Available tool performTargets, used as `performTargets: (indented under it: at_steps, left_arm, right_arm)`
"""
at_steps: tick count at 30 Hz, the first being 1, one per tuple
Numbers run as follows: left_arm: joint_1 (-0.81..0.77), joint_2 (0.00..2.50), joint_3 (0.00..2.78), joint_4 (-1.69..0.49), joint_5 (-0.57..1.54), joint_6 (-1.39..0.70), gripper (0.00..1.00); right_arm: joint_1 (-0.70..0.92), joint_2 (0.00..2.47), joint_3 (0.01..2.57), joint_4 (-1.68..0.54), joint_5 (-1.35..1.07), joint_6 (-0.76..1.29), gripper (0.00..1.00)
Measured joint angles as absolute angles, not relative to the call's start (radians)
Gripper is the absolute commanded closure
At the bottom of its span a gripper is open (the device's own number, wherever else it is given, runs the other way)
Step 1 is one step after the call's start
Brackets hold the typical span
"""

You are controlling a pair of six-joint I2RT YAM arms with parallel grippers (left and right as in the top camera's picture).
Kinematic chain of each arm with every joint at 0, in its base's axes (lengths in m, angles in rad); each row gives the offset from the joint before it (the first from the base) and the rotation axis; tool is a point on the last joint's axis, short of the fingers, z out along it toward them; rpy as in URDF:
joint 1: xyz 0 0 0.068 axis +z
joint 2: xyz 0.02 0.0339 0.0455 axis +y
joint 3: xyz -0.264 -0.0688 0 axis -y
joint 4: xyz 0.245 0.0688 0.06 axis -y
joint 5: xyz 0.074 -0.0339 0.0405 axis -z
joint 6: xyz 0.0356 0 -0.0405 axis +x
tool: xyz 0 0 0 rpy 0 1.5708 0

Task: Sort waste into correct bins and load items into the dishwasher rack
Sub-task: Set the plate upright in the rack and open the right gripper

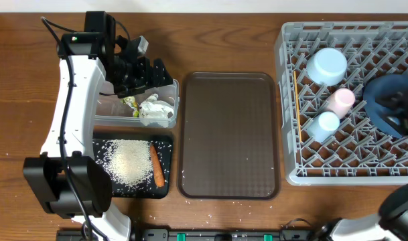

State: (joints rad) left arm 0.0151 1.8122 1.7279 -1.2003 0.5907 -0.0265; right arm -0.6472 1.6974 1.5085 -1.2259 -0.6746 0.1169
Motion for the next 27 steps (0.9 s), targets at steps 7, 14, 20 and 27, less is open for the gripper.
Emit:
performTargets:
  at_steps: [7, 14, 20, 27]
  left_arm:
    - [0.015, 1.812, 1.728, -1.201, 0.591, -0.027, 0.05]
    - [0.015, 1.812, 1.728, -1.201, 0.591, -0.027, 0.05]
    - [0.015, 1.812, 1.728, -1.201, 0.591, -0.027, 0.05]
    - [0.015, 1.812, 1.728, -1.201, 0.591, -0.027, 0.05]
  right_arm:
    - [-0.327, 1.620, 1.509, -1.127, -0.326, 0.130, 0.01]
    - [-0.150, 1.615, 1.509, -1.120, -0.158, 0.130, 0.01]
    - [-0.118, 1.615, 1.509, -1.120, -0.124, 0.130, 0.01]
    - [-0.118, 1.615, 1.509, -1.120, -0.111, 0.130, 0.01]
